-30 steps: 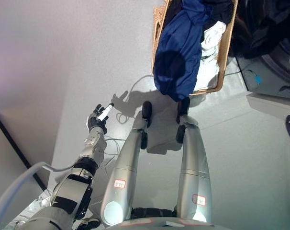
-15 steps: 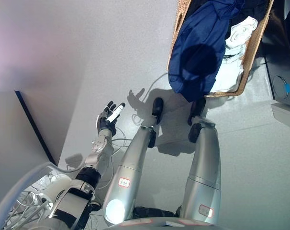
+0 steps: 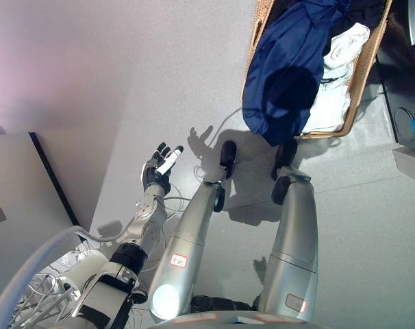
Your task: Put the clothes in the basket into the washing machine.
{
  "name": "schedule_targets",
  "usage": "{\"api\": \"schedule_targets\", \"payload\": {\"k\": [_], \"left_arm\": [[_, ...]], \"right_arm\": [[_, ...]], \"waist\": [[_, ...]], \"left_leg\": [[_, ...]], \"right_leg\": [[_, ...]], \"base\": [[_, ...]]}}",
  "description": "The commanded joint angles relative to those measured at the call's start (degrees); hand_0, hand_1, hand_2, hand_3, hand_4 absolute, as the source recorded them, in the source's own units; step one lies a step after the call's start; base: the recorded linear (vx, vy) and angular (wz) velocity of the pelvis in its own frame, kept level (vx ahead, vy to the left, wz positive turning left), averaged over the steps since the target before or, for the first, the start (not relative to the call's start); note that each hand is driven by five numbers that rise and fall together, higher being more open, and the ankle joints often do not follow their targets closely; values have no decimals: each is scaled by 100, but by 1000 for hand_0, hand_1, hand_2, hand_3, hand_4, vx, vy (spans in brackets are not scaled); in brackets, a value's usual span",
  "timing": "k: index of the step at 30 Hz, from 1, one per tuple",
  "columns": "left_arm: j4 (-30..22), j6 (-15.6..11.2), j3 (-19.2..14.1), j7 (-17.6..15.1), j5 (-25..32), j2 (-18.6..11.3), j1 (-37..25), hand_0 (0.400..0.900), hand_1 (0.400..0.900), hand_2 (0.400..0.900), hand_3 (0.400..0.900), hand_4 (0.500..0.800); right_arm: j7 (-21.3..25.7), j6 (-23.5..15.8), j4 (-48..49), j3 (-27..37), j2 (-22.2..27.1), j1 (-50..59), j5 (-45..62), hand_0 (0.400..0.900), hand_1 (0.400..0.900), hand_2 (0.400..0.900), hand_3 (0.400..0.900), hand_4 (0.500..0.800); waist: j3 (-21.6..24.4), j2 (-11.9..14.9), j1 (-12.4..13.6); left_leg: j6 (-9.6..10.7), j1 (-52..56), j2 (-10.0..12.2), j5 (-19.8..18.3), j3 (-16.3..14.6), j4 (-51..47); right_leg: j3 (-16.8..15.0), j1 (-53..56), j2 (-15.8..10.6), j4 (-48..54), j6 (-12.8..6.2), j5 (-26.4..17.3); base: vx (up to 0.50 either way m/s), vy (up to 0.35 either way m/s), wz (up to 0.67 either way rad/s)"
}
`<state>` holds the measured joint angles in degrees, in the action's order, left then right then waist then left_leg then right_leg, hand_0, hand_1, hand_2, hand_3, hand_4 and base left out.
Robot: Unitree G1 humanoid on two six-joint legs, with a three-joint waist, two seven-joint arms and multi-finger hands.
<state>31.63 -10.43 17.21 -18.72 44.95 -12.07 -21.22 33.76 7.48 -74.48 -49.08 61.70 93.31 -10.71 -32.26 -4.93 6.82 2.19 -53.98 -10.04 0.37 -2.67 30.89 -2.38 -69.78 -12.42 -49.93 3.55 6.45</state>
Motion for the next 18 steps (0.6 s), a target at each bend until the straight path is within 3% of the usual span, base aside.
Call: {"api": "schedule_targets", "payload": {"k": [1, 2, 4, 8, 10, 12, 18], "left_arm": [[-85, -433, -279, -249, -159, -257, 453, 900, 900, 900, 900, 800], [-45, -413, -392, -277, -94, -182, 476, 900, 900, 900, 900, 800], [8, -407, -436, -301, -46, -165, 487, 900, 900, 900, 900, 800], [558, -297, -643, -367, 82, -34, 328, 900, 900, 900, 900, 800], [858, -211, -710, -327, 107, -6, 257, 900, 900, 900, 900, 800], [1048, -159, -747, -282, 93, -29, 239, 900, 900, 900, 900, 800], [2026, 154, -869, 28, -465, -72, 170, 900, 900, 900, 900, 800]], "right_arm": [[676, -212, 930, 131, -20, -595, -197, 900, 900, 900, 900, 800], [698, -342, 1599, 545, -229, -1005, 12, 900, 900, 900, 900, 800], [736, -399, 1965, 865, -366, -1297, 118, 900, 900, 900, 900, 800], [674, -902, 3105, 2260, -1477, -2524, 1236, 900, 900, 900, 900, 800], [524, -1122, 3288, 2627, -1930, -3019, 1604, 900, 900, 900, 900, 800], [507, -1171, 3345, 2780, -2034, -3210, 1632, 900, 900, 900, 900, 800], [116, -1471, 3208, 3446, -3116, -4774, 1987, 900, 900, 900, 900, 800]], "waist": [[371, -151, -307], [333, -101, -378], [309, -58, -397], [247, 85, -575], [247, 124, -607], [247, 142, -607], [254, 223, -664]], "left_leg": [[9, 93, 145, -857, 177, 631], [-3, 119, 163, -850, 191, 632], [-12, 162, 176, -850, 217, 617], [-64, 346, 234, -880, 276, 578], [-104, 498, 238, -889, 307, 518], [-122, 602, 257, -887, 323, 466], [-207, 1839, 312, -860, 418, -95]], "right_leg": [[16, 82, 135, -715, -627, 624], [45, 179, 148, -623, -629, 583], [54, 251, 181, -572, -625, 564], [134, 661, 247, -199, -618, 454], [164, 907, 281, 6, -636, 367], [213, 1066, 297, 125, -646, 323], [436, 2643, 458, 1163, -788, 39]], "base": [[-62, 96, -13], [-48, 75, -11], [-50, 85, -16], [-63, 140, -26], [-63, 148, -25], [-38, 95, -17], [-13, 160, -27]]}}
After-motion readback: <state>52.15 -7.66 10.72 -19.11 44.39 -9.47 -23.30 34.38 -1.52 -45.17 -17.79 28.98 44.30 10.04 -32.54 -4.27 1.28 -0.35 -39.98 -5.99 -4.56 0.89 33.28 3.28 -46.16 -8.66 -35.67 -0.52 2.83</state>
